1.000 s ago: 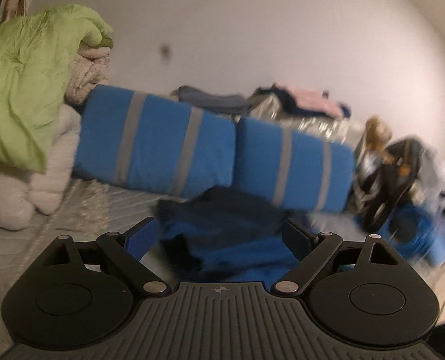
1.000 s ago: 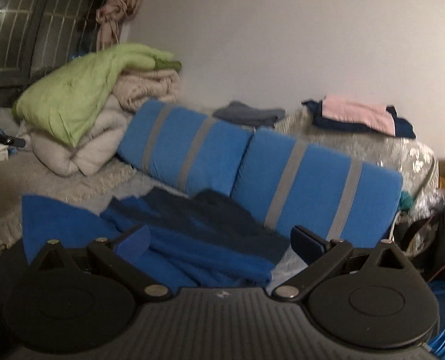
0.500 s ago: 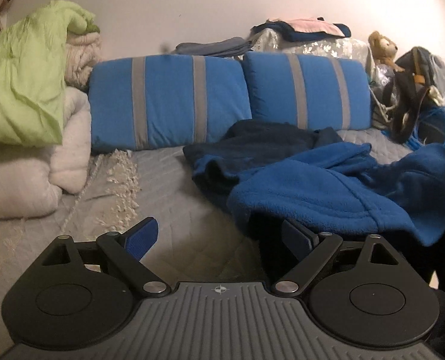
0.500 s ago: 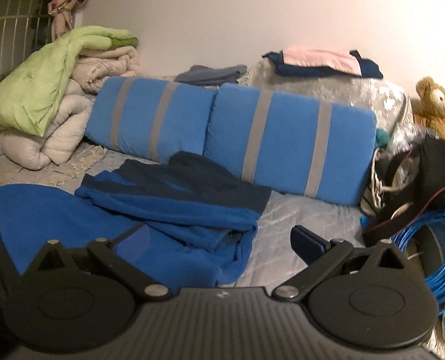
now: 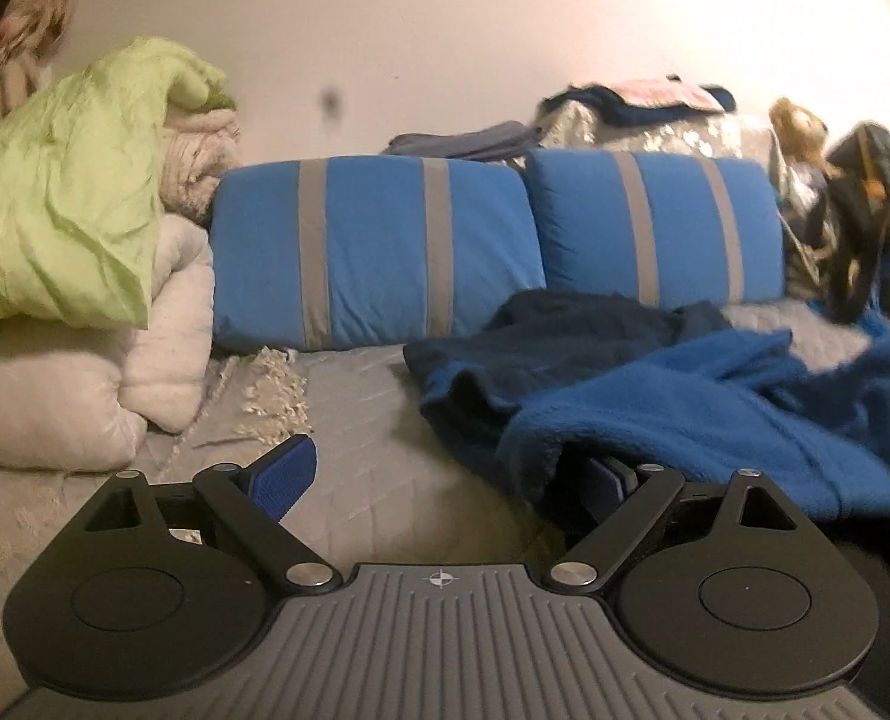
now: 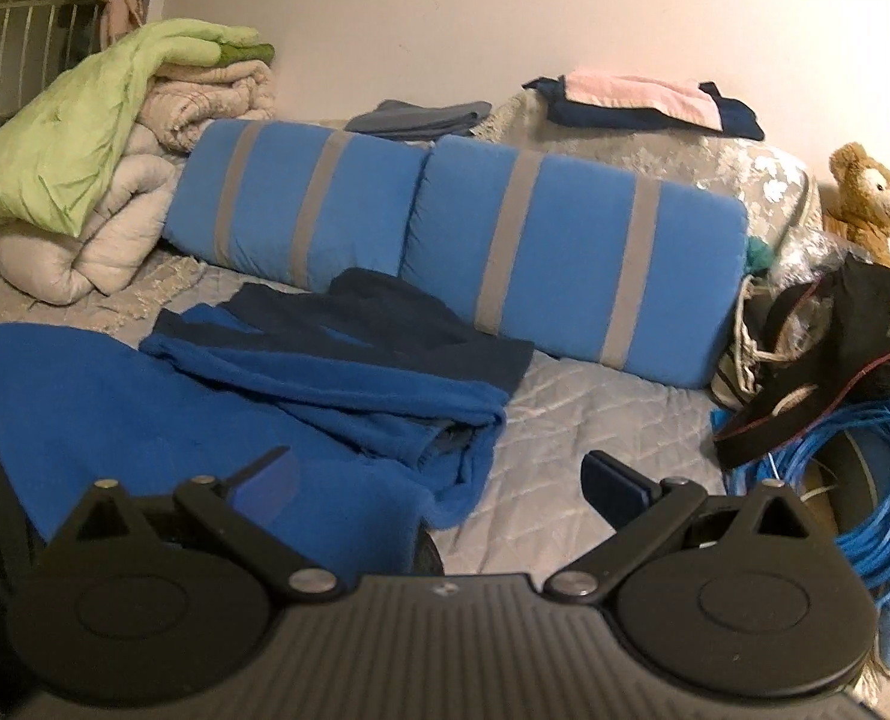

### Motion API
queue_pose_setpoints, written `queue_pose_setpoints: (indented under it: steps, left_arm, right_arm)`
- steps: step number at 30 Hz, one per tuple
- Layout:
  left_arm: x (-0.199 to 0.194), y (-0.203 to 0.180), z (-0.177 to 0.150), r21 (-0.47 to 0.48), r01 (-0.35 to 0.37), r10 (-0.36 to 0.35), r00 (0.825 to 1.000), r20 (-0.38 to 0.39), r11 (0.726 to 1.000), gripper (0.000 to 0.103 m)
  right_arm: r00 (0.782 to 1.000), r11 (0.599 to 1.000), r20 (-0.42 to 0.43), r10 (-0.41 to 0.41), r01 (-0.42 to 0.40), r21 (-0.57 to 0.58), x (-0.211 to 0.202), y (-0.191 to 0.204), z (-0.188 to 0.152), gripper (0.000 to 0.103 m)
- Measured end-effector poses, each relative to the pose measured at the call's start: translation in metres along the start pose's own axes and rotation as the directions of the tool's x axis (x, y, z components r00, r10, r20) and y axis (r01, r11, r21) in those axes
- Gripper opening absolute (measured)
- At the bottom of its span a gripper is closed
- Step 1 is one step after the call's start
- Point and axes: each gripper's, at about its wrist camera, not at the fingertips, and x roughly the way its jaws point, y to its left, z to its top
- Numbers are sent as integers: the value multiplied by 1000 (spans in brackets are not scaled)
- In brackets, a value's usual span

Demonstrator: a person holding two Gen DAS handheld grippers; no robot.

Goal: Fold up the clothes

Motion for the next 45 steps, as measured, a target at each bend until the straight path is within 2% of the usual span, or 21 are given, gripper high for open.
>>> queue_pose_setpoints:
  steps: [2,6,12,16,20,28,32,38,41,43,45]
  left_arm:
    - [1,2,4,-23,4,-4,1000,8,1000,90]
    - [3,-2,10,1,-4,4,1000,21,1000,90]
    - [6,-6,15,21,-9,9,1000,20,1000,90]
    - [8,-6,16,17,-10,9,1000,15,1000,90]
    - [9,-5,17,14,-10,10,1000,11,1000,90]
    - [9,-4,19,3,-8,8,1000,3,1000,90]
    - [10,-3,19,-11,-4,4,1000,2,1000,90]
    - [10,-2,19,-9,-3,3,1000,3,1000,90]
    - [11,-2,19,-13,0,0,1000,1,1000,90]
    - [11,-2,19,-17,0,0,1000,1,1000,90]
    - [12,-3,20,-18,0,0,1000,1,1000,90]
  right_arm:
    - [1000,1000,-11,-11,11,-14,-1,-1,-6,103]
    - [999,998,-37,-32,30,-59,-1,2,-20,103]
    - [997,995,-73,4,-12,-101,0,8,-41,103]
    - [994,982,-109,20,-40,-186,5,19,-55,103]
    - [991,962,-127,-31,-5,-272,16,33,-69,103]
    - [987,946,-5,-162,153,-285,34,41,-78,103]
    - [969,899,28,-244,237,-369,49,53,-82,102]
    - [966,902,78,-248,259,-344,51,56,-78,101]
    - [971,955,130,-200,222,-196,40,45,-70,102]
    - [965,941,142,-220,248,-232,42,51,-67,102]
    - [959,898,137,-249,281,-337,48,64,-68,102]
